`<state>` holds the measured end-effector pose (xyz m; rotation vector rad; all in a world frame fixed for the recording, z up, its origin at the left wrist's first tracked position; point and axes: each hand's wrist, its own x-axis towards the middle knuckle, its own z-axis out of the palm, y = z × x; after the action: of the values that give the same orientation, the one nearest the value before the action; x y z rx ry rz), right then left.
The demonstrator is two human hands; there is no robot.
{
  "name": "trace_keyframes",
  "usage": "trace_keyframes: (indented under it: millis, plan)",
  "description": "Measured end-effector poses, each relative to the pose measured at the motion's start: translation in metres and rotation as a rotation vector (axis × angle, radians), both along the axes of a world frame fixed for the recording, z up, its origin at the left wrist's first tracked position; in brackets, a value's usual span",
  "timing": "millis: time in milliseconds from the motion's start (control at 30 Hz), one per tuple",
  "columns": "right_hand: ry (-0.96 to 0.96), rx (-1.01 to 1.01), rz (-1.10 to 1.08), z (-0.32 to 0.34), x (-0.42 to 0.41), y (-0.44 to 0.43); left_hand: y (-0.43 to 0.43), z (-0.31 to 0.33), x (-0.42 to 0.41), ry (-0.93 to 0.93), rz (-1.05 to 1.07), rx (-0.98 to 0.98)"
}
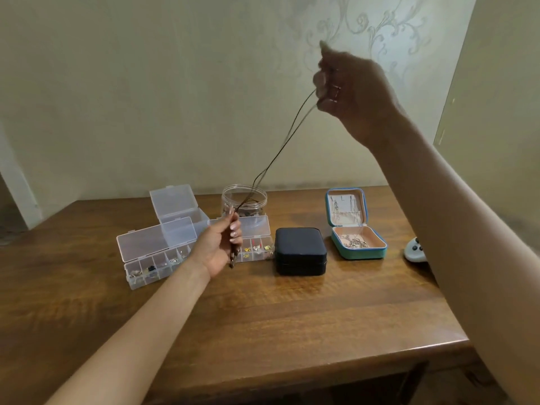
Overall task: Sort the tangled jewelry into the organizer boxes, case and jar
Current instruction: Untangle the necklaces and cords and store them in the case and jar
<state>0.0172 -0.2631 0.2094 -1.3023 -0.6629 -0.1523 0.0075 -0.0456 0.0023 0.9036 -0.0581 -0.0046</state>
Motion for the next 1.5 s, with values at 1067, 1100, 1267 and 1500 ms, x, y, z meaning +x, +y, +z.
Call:
trace_keyframes:
  millis: [1067,1100,1267,1500]
  plan:
    - [0.017,-0.89,-0.102,-0.088,0.034,-0.046,-0.057,0.027,0.069,-0.194,-0.471,1.717]
    - [0.024,-0.885,-0.095,-0.089,0.035,-0.046,-0.056,0.031,0.069,-0.201,-0.478,1.687]
    - [0.045,-0.802,-0.041,-0.099,0.038,-0.041,-0.054,0.037,0.067,-0.284,-0.354,1.588]
    - [-0.038,-0.31,-0.003,-0.093,0.037,-0.046,-0.048,0.033,0.062,-0.609,-0.095,1.503]
